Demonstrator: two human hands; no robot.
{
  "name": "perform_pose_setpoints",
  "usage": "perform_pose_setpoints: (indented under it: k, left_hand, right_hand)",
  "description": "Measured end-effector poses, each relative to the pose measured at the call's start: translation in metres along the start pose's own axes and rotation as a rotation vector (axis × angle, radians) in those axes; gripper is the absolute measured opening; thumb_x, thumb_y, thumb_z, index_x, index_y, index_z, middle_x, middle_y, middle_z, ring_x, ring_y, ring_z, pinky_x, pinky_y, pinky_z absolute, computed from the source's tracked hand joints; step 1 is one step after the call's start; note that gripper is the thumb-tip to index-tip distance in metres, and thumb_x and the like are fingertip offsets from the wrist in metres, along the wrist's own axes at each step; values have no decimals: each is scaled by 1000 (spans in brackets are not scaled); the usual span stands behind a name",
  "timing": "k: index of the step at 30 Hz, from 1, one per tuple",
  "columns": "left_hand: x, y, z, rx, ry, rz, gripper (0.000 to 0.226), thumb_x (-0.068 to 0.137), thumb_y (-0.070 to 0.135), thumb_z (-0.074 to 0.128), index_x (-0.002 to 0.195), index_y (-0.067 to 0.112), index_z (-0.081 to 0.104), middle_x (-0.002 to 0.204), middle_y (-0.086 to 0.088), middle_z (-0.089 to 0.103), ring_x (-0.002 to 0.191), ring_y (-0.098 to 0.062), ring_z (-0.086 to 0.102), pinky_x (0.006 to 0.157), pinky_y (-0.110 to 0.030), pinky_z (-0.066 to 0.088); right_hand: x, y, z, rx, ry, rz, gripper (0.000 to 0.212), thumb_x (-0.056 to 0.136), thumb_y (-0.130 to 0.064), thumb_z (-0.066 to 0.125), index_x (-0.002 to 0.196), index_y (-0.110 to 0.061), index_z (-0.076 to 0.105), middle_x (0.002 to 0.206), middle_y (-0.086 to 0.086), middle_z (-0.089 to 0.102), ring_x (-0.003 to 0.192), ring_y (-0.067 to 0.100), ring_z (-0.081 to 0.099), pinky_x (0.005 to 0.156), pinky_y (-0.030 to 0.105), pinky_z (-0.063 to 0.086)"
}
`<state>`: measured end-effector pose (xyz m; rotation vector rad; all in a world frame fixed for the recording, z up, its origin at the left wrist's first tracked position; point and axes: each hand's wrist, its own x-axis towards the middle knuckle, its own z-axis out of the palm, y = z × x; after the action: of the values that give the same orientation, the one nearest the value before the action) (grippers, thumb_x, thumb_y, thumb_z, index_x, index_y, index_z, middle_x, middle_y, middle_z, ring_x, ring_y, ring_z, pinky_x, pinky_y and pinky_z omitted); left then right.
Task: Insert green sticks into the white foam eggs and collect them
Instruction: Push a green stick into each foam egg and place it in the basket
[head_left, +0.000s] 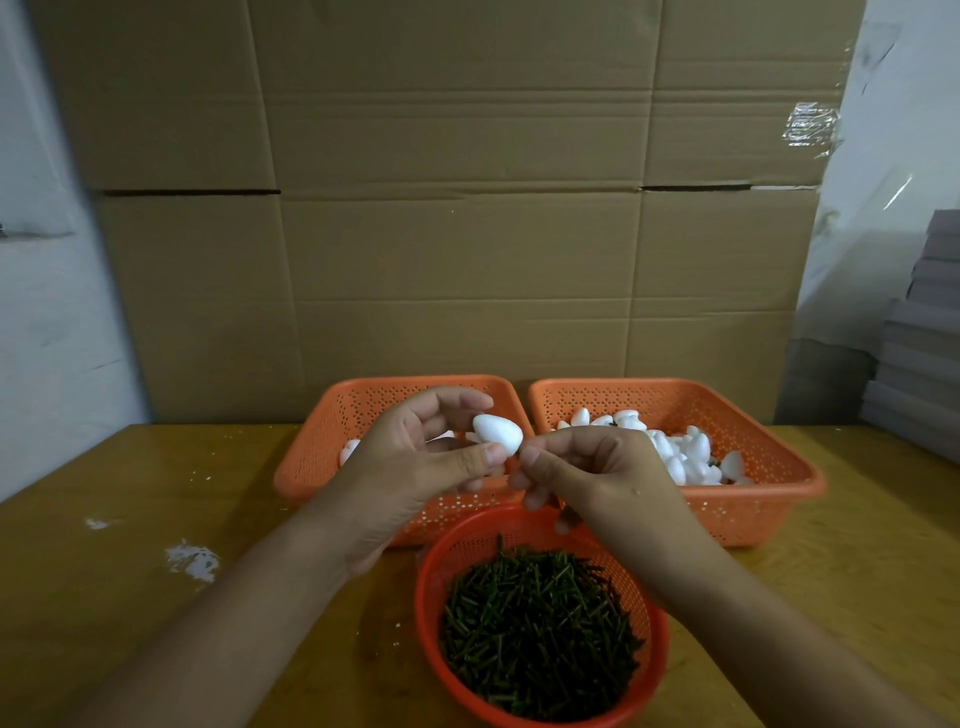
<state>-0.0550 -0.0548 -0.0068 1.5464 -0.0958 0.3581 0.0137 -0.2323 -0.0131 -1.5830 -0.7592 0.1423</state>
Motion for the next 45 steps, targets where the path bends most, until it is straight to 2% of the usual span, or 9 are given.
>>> perform_pose_setpoints:
  k: [2, 5, 10, 15, 21, 31, 36, 40, 45]
  left_hand:
    - [0, 0, 0, 5, -7, 5, 37, 73, 18, 87, 106, 28, 72, 113, -8, 73, 92, -23, 70, 76, -30, 58]
    - [0, -1, 0, 3, -22, 19, 32, 74, 19, 82, 100, 34, 73, 113, -6, 74, 92, -17, 71, 74, -26, 58]
    - [0, -3, -1, 13, -32, 25, 31, 75, 21, 82, 102, 33, 72, 115, -5, 74, 94, -16, 72, 73, -25, 57]
    - [1, -3, 0, 1, -31, 13, 29, 76, 24, 82, 101, 33, 73, 115, -4, 74, 92, -15, 73, 71, -25, 56]
    - [-1, -2, 5, 38, -21, 24, 35, 70, 36, 85, 102, 34, 73, 111, -1, 75, 85, -12, 71, 63, -21, 53]
    - [-1, -3, 2, 70, 0, 24, 29, 74, 30, 83, 101, 29, 74, 104, -3, 76, 83, -14, 69, 61, -21, 50]
    - [-2, -1, 0, 38, -82, -4, 35, 78, 29, 80, 111, 20, 73, 93, -8, 75, 80, -15, 66, 62, -22, 49]
    - [0, -1, -3, -35, -118, -45, 43, 77, 26, 79, 117, 12, 71, 95, -12, 72, 75, -13, 64, 62, -21, 49]
    - [1, -1, -7, -51, -149, -61, 43, 76, 28, 78, 116, 12, 72, 95, -11, 69, 74, -10, 62, 63, -21, 49]
  right_hand:
    - [0, 0, 2, 10, -19, 23, 14, 95, -13, 64, 87, -11, 75, 76, 3, 76, 63, 7, 66, 50, 21, 48]
    - [-1, 1, 3, 34, -46, 58, 17, 96, -15, 63, 85, -11, 75, 75, 3, 75, 62, 8, 66, 50, 19, 48]
    - [-2, 3, 4, 95, -79, 115, 17, 95, -19, 64, 84, -13, 76, 80, 5, 76, 65, 9, 67, 50, 18, 47]
    - [-2, 4, 5, 149, -23, 103, 14, 93, -19, 67, 83, -16, 76, 79, 5, 76, 63, 8, 65, 48, 18, 46]
    - [-4, 4, 9, 170, 10, 100, 10, 90, -20, 71, 85, -11, 74, 76, 4, 75, 62, 8, 65, 48, 19, 46]
    - [-7, 4, 15, 184, -14, 95, 12, 88, -19, 73, 82, -8, 73, 70, 2, 72, 58, 7, 63, 48, 18, 45]
    - [-8, 0, 11, 178, -61, 83, 16, 91, -18, 69, 81, -7, 75, 74, 5, 74, 60, 8, 64, 49, 18, 45]
    - [-8, -4, 9, 177, -111, 70, 21, 94, -17, 65, 76, -16, 76, 76, 6, 74, 60, 9, 64, 49, 18, 46]
    - [-9, -6, 9, 194, -156, 71, 23, 95, -17, 63, 76, -17, 77, 76, 5, 74, 61, 10, 64, 49, 18, 46]
